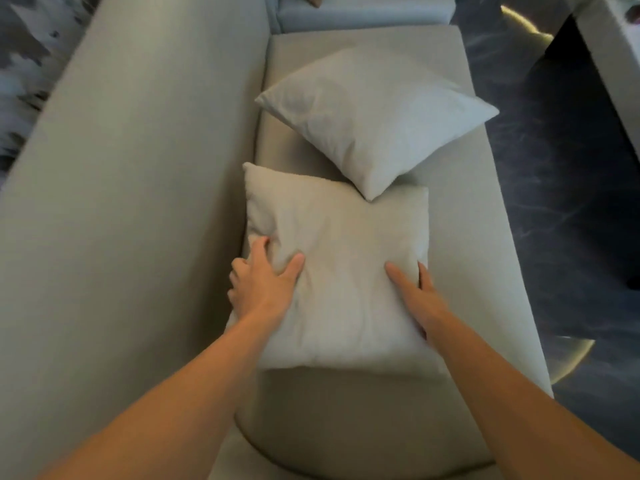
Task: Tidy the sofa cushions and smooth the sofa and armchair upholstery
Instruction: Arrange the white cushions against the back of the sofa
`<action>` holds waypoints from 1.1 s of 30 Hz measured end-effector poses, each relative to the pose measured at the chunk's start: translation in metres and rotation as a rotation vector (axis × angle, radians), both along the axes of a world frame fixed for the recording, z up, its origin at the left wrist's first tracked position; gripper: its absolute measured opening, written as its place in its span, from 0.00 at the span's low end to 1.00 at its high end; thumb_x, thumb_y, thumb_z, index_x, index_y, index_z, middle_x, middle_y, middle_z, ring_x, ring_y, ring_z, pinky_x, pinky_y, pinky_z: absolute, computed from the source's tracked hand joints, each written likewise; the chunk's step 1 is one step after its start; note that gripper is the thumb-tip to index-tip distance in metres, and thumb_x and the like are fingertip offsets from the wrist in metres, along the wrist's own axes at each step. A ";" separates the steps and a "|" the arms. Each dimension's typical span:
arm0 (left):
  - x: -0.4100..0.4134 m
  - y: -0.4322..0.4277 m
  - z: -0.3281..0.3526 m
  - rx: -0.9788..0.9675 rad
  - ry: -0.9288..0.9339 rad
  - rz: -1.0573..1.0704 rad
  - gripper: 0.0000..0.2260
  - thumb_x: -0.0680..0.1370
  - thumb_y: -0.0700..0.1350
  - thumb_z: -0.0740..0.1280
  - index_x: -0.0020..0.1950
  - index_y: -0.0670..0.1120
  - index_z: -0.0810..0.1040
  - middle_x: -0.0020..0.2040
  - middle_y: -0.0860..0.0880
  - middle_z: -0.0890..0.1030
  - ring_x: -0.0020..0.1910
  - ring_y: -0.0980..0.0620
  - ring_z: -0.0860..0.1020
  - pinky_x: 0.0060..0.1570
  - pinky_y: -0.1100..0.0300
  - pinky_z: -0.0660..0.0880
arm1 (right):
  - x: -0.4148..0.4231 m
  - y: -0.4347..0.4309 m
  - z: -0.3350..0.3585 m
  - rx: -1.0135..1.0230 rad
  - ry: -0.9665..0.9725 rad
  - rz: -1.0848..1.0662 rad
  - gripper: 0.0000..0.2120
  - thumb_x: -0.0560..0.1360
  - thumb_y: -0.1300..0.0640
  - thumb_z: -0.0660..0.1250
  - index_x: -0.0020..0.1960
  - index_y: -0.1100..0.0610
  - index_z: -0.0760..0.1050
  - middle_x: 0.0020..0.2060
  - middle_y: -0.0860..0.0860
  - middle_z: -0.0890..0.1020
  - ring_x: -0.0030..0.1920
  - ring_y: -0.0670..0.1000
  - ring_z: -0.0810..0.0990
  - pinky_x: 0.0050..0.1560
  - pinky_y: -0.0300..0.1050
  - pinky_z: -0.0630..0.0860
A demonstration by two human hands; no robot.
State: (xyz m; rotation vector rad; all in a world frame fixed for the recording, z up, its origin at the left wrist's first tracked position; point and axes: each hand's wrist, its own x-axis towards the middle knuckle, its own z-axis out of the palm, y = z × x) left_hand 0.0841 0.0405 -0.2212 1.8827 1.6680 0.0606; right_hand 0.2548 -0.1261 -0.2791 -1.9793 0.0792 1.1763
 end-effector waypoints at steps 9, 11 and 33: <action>-0.044 0.022 0.135 0.631 0.355 -0.241 0.32 0.70 0.68 0.64 0.69 0.55 0.64 0.56 0.42 0.71 0.53 0.40 0.70 0.51 0.46 0.70 | -0.108 0.055 0.025 0.222 0.453 -0.086 0.43 0.57 0.21 0.67 0.62 0.48 0.79 0.48 0.46 0.88 0.48 0.48 0.86 0.48 0.47 0.80; -0.060 0.033 0.139 0.683 0.385 -0.206 0.34 0.70 0.69 0.63 0.71 0.54 0.64 0.56 0.41 0.70 0.52 0.39 0.69 0.50 0.46 0.70 | -0.125 0.076 0.025 0.245 0.463 -0.024 0.41 0.63 0.21 0.63 0.65 0.49 0.78 0.52 0.47 0.87 0.52 0.49 0.84 0.51 0.46 0.78; 0.115 0.040 0.108 -0.203 -0.081 -0.166 0.13 0.73 0.47 0.68 0.55 0.42 0.78 0.55 0.39 0.81 0.56 0.41 0.78 0.54 0.52 0.74 | 0.070 0.062 0.154 -0.021 0.067 0.147 0.20 0.81 0.51 0.61 0.72 0.49 0.66 0.60 0.57 0.78 0.57 0.62 0.80 0.57 0.57 0.77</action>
